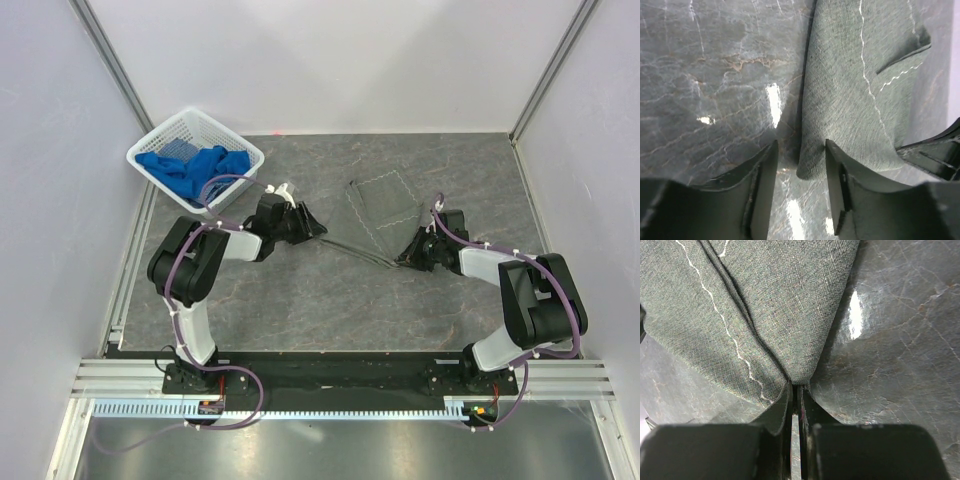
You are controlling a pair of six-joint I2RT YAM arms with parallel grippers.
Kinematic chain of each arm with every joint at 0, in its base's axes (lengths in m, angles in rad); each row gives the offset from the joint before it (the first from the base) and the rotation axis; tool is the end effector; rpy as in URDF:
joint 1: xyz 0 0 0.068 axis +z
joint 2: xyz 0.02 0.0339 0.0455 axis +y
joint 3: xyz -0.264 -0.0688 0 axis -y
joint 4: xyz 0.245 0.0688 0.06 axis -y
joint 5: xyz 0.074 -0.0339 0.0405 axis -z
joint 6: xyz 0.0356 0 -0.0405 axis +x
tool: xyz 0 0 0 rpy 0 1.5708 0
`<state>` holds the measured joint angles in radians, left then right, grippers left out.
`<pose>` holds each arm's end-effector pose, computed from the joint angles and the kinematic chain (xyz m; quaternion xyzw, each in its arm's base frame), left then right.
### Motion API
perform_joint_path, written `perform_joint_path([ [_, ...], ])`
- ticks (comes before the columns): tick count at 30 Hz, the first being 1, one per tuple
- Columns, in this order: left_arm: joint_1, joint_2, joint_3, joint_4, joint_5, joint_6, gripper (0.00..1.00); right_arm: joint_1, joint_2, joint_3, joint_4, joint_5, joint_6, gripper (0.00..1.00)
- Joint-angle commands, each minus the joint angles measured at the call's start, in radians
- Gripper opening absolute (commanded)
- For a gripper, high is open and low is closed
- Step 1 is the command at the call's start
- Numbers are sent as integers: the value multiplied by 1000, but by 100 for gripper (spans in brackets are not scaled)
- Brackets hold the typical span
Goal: Fold the napkin, place the utensils inside, and roll it up
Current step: Roll the napkin with the utensil
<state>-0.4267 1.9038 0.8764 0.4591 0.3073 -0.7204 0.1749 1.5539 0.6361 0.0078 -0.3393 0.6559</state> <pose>0.3372 -0.1651 0.1262 -0.0541 0.8681 -0.3704 0.3260 0.2718 0.0601 0.1344 0.1689 0.9185 0.2752 0.2281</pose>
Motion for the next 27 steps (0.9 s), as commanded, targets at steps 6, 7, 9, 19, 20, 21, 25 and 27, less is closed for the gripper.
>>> perform_joint_path([
  [6, 3, 73, 27, 39, 102, -37, 37, 14, -5, -27, -121, 85, -35, 9],
  [7, 3, 77, 29, 41, 113, -37, 37, 12, -12, -20, -126, 100, -38, 11],
  [9, 3, 80, 27, 39, 127, -45, 37, 12, -18, -9, -144, 111, -47, 12],
  [19, 5, 90, 19, 39, 165, -53, 24, 12, -32, 7, -161, 132, -59, 17],
  [20, 3, 93, 21, 39, 173, -54, 22, 14, -38, 8, -161, 143, -64, 18],
  [21, 3, 92, 22, 39, 174, -56, 19, 14, -55, 11, -166, 152, -70, 20],
  [25, 5, 78, 24, 38, 185, -63, 2, 14, -126, 51, -207, 226, -114, 37],
  [27, 5, 61, 26, 29, 197, -70, 2, 24, -179, 75, -210, 287, -159, 46],
])
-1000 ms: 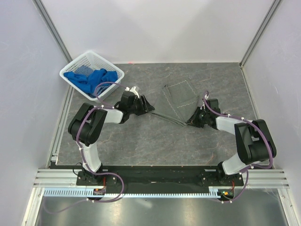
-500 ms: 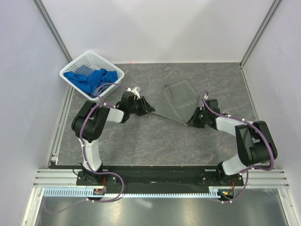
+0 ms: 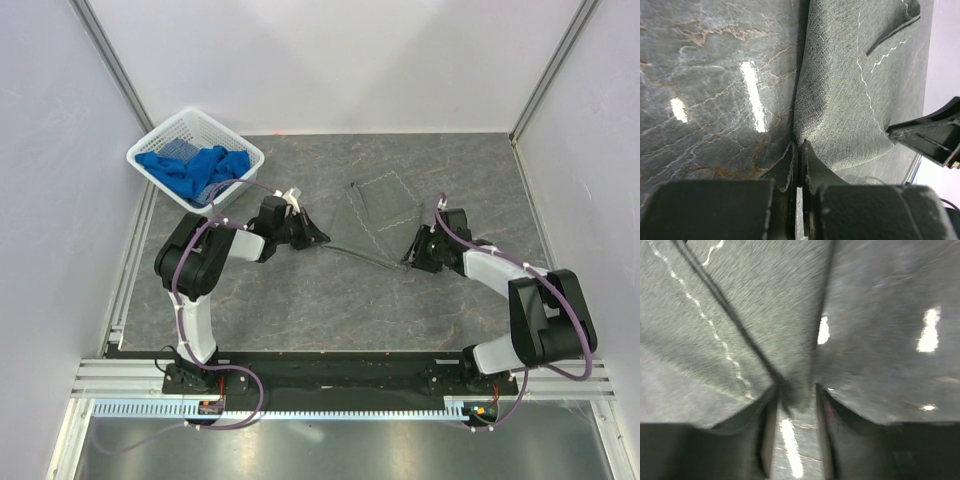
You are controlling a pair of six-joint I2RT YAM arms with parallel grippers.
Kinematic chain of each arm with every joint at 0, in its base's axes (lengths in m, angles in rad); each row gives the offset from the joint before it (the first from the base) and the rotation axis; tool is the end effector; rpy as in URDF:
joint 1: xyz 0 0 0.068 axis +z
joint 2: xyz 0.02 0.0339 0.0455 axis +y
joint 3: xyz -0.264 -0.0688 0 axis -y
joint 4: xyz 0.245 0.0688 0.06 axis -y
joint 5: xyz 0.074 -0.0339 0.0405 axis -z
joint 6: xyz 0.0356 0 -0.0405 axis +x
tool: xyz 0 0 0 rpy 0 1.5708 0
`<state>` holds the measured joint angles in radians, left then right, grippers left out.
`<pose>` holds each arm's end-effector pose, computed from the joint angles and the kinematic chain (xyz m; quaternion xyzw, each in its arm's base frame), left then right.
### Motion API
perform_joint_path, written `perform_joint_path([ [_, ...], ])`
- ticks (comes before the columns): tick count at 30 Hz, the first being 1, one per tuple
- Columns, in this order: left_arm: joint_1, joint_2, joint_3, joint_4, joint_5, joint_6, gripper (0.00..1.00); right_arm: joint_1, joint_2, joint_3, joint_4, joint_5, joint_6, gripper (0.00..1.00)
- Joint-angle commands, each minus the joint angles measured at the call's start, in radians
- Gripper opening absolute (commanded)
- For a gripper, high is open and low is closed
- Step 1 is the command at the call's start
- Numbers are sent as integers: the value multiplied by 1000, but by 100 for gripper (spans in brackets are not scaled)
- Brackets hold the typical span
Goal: Fold the napkin, place the utensils inside, and roll it up
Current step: Roll the napkin with the utensil
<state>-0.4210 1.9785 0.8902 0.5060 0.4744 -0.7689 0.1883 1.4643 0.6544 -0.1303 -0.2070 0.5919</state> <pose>0.3400 -0.1700 0.1086 -0.0383 0.8621 -0.4297 0.2659 0.2624 0.0574 0.1520 0.1581 0.9328 0.2081 0.2479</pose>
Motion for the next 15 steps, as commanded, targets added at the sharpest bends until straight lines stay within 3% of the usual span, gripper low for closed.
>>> perform_joint_path([
  [1, -1, -20, 13, -27, 32, -26, 2, 20, -105, 71, -71, 182, -112, 52],
  [5, 17, -35, 39, -90, 82, -55, 2, 146, -125, 122, -23, 309, -257, 64],
  [11, 50, -72, 58, -191, 110, -60, 2, 500, 72, 252, 47, 566, -447, 68],
  [15, 68, -79, 64, -225, 136, -64, 2, 629, 191, 319, 121, 649, -543, 70],
])
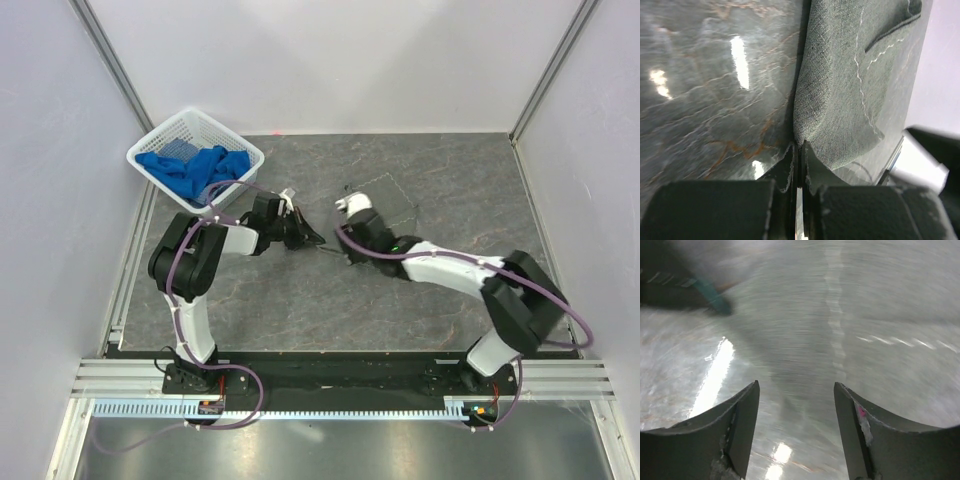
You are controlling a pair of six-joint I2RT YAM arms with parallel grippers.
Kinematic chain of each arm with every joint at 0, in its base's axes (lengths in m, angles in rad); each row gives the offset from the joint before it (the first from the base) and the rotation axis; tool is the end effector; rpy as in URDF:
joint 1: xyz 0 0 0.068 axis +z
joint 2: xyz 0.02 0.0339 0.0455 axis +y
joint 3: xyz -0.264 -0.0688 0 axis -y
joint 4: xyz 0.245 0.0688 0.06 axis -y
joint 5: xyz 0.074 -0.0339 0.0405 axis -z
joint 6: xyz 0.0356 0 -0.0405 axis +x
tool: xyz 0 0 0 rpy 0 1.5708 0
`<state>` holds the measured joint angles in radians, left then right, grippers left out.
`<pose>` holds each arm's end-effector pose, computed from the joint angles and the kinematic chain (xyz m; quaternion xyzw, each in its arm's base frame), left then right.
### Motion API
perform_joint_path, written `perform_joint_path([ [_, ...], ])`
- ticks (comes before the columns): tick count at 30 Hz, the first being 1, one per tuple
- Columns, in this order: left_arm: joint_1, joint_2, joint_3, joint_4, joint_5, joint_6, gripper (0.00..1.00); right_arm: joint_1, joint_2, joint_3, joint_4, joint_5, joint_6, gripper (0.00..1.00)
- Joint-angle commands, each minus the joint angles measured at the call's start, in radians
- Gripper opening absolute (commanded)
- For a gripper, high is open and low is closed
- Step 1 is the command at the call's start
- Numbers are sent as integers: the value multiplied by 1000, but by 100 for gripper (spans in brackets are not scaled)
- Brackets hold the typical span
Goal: Fold the napkin, place the utensils inside, and roll it up
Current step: Roll the napkin with the utensil
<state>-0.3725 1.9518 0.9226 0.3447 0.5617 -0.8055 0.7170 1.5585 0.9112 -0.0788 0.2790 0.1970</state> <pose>0.3438 -0.1547 0.1137 -0.0704 0.8733 -0.4371 0.2035 0.2547 0.2090 0.2057 -0.1771 0.8876 0.0653 0.4202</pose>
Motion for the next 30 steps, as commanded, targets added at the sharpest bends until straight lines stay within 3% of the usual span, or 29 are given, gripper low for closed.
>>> perform_joint_path([
  [1, 26, -51, 35, -70, 52, -26, 2, 120, 115, 72, 109, 178, -177, 70],
  [8, 50, -48, 35, -96, 101, -41, 2, 254, 244, 104, 221, 305, -289, 72],
  [24, 89, -91, 22, -127, 155, -47, 2, 277, 382, 100, 312, 400, -363, 73],
  [30, 96, -88, 24, -128, 158, -47, 2, 285, 365, 45, 373, 442, -364, 69],
])
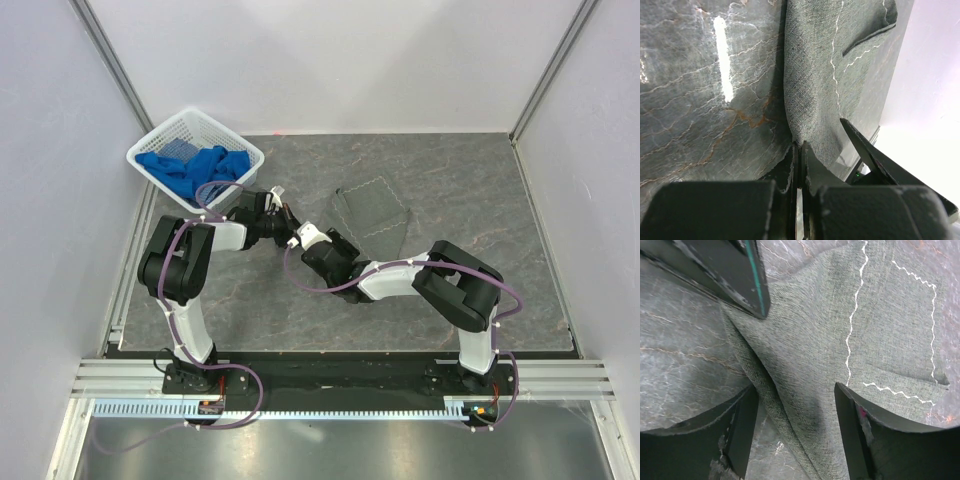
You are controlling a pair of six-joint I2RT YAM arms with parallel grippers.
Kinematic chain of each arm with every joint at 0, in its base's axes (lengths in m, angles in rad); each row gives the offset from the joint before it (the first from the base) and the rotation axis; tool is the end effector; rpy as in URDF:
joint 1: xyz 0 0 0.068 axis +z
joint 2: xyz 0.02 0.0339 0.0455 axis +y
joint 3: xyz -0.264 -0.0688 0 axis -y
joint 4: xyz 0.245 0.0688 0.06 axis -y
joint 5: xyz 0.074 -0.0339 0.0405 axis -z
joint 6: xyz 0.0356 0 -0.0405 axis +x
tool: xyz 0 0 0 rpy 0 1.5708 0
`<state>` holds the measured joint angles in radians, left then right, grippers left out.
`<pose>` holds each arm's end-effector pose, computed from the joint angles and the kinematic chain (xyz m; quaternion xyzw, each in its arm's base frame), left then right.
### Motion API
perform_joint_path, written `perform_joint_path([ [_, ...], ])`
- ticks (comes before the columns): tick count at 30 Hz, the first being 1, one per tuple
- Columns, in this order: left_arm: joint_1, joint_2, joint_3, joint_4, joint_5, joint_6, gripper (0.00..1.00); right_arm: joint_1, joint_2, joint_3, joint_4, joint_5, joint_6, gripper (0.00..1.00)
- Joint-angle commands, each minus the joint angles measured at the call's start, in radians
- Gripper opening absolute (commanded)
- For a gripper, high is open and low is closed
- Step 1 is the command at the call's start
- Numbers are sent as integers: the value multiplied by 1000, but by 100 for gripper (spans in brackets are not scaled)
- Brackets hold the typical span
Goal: Fold the napkin, place the utensils inside, and roll it up
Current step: Roll the napkin with the utensil
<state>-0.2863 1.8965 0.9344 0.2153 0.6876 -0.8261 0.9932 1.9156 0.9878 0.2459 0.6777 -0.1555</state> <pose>0.3469 -0.1257 0.1280 -0.0999 0.8675 -0.4614 0.1571 0.2279 0.3088 0.1377 -0.3426 0.7925 -0.1092 0.4925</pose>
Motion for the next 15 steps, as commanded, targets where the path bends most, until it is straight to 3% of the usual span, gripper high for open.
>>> perform_joint_path([
  [1, 10, -30, 12, 2, 32, -27, 2, 10, 5, -50, 68, 37, -12, 66],
  [3, 9, -27, 14, 4, 35, -30, 2, 10, 3, -67, 82, 19, -15, 61],
  [4, 9, -27, 14, 7, 35, -31, 2, 10, 6, -69, 90, 7, -18, 51],
  [9, 10, -25, 11, 16, 46, -28, 2, 9, 19, -72, 99, -50, -50, 25],
  [12, 10, -33, 1, 39, 46, -27, 24, 1, 10, -69, 89, -115, -61, 15],
  [13, 12, -37, -14, 50, 43, -33, 42, -4, 10, -63, 54, -133, -58, 7],
  [15, 19, -62, -32, 82, 15, -38, 57, -22, -4, -35, -21, -209, -38, 0],
])
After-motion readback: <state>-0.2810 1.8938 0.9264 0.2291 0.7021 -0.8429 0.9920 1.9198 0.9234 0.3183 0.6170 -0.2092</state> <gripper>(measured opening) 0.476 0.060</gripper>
